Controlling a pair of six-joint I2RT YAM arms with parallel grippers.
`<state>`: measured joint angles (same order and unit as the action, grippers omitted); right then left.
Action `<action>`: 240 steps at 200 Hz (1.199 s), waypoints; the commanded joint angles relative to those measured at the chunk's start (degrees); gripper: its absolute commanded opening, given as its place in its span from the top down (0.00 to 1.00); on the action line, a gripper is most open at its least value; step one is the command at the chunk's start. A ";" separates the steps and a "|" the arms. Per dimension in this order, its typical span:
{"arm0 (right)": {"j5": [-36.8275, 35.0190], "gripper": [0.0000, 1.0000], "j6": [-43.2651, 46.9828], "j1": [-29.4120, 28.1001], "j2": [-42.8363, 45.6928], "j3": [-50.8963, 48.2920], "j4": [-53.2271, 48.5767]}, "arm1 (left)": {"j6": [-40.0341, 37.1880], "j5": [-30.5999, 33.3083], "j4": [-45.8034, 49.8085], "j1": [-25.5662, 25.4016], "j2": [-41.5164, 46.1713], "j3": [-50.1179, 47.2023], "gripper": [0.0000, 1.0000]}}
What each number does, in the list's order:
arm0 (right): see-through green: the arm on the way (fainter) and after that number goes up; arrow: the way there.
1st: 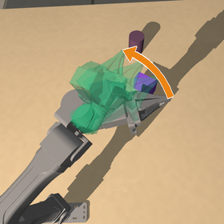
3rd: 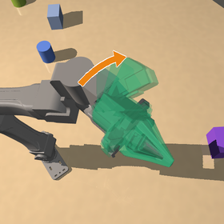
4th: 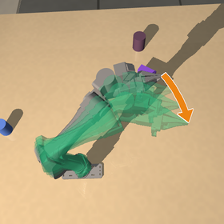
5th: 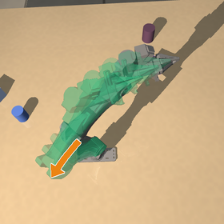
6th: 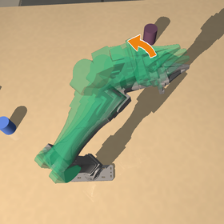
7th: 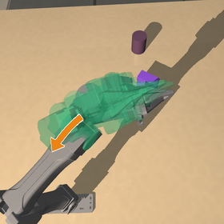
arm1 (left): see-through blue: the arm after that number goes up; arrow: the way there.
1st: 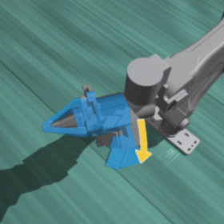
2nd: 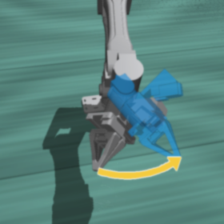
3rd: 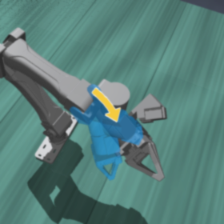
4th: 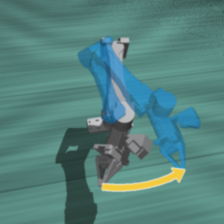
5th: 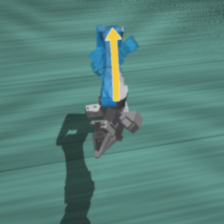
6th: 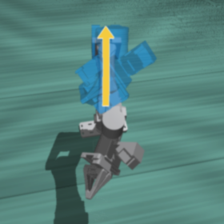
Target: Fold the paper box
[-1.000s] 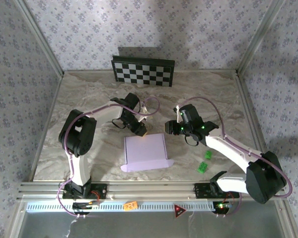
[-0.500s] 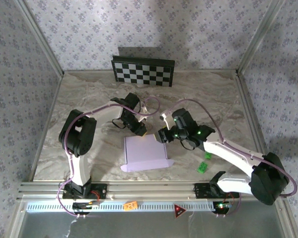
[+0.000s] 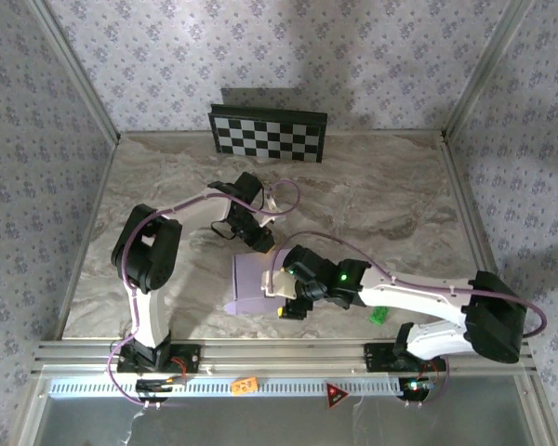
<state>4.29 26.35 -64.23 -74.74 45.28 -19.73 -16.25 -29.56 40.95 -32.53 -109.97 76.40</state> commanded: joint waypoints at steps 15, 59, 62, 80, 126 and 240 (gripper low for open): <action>-6.69 0.19 6.37 -2.44 -1.97 3.54 -2.94 | -0.51 3.78 2.55 0.10 -2.24 0.90 0.84; -12.16 0.18 10.52 -3.28 -1.75 5.95 -3.89 | -0.63 3.94 3.02 0.10 -2.52 1.34 0.84; -12.58 0.18 10.85 -3.27 -1.85 6.03 -3.98 | -0.69 3.92 3.04 0.10 -2.53 1.38 0.84; -12.83 0.18 12.85 -2.86 -2.62 7.55 -5.62 | -0.71 3.90 3.19 0.10 -2.74 1.72 0.84; -7.06 0.22 17.47 -0.47 -3.66 11.62 -9.99 | -0.80 3.68 3.72 0.04 -3.56 2.40 0.84; -6.45 0.35 24.99 6.02 -6.36 14.62 -6.89 | -1.40 2.87 4.55 -0.12 -3.96 3.14 0.84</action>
<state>-2.59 47.29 -59.68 -80.66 57.69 -27.16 -16.49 -26.11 42.81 -32.53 -112.73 78.35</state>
